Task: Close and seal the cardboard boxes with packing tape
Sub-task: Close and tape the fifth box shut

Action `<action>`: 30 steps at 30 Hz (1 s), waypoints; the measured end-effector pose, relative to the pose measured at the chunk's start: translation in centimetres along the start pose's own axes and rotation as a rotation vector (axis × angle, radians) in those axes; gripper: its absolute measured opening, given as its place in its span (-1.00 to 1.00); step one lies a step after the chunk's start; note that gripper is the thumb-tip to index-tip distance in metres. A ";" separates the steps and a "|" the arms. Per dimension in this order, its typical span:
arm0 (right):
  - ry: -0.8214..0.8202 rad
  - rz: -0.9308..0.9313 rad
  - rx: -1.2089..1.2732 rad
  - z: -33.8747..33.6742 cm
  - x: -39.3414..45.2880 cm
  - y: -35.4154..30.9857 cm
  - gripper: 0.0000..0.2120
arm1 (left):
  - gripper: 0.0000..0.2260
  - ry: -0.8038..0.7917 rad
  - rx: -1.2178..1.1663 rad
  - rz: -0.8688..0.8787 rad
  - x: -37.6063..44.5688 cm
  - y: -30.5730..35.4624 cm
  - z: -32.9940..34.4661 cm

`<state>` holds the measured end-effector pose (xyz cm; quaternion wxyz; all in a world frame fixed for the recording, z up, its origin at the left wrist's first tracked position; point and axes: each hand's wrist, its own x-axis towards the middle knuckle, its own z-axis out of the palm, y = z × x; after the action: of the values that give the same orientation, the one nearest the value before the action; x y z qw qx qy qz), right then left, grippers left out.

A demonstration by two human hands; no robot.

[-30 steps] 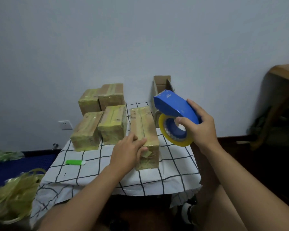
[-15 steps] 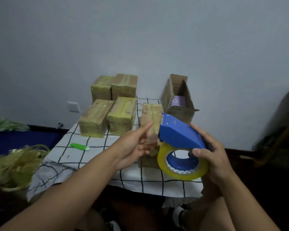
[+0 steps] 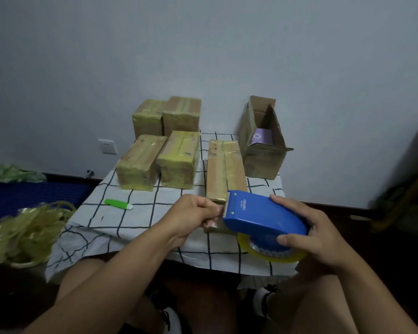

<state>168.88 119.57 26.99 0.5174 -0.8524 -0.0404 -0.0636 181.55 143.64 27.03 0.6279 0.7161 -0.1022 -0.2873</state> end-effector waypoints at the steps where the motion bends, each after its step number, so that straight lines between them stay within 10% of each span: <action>1: -0.013 -0.001 -0.014 -0.5 0.2 -0.2 -0.36 | -0.84 0.017 0.006 0.006 0.1 0.3 0.0; 30: -0.119 0.005 -0.234 -7.2 4.5 1.3 -0.41 | -0.90 0.216 0.096 0.016 3.8 -0.1 -1.5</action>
<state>172.98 112.60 29.83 0.4112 -0.9093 -0.0611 -0.0160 185.42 142.98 25.97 0.6024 0.7714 -0.0532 -0.1983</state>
